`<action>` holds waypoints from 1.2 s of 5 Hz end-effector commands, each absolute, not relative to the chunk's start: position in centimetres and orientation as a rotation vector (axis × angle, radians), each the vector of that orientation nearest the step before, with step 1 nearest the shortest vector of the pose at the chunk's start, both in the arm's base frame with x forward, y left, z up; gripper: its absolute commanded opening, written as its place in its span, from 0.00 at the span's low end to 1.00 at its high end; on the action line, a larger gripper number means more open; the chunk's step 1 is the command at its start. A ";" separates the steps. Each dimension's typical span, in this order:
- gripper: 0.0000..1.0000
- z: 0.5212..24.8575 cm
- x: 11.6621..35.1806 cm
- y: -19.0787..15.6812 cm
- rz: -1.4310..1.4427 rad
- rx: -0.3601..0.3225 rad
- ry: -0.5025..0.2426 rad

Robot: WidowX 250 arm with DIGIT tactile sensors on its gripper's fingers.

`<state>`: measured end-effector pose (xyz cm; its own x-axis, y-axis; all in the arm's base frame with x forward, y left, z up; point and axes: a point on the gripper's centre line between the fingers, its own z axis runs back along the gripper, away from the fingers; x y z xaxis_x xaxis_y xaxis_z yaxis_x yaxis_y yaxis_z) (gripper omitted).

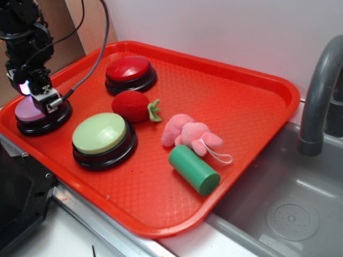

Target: Push the pink button.

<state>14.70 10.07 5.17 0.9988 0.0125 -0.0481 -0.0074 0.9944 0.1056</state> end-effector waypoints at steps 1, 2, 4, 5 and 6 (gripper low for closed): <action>1.00 6.7 14.9 10.4 -0.003 0.068 -0.005; 1.00 11.4 15.0 10.5 0.053 0.086 -0.060; 1.00 14.3 14.7 10.9 0.118 0.119 -0.079; 1.00 14.9 15.0 10.4 0.107 0.111 -0.077; 1.00 15.4 15.2 10.0 0.101 0.113 -0.078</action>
<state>14.69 9.49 13.96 0.9934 0.1085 0.0371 -0.1115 0.9896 0.0906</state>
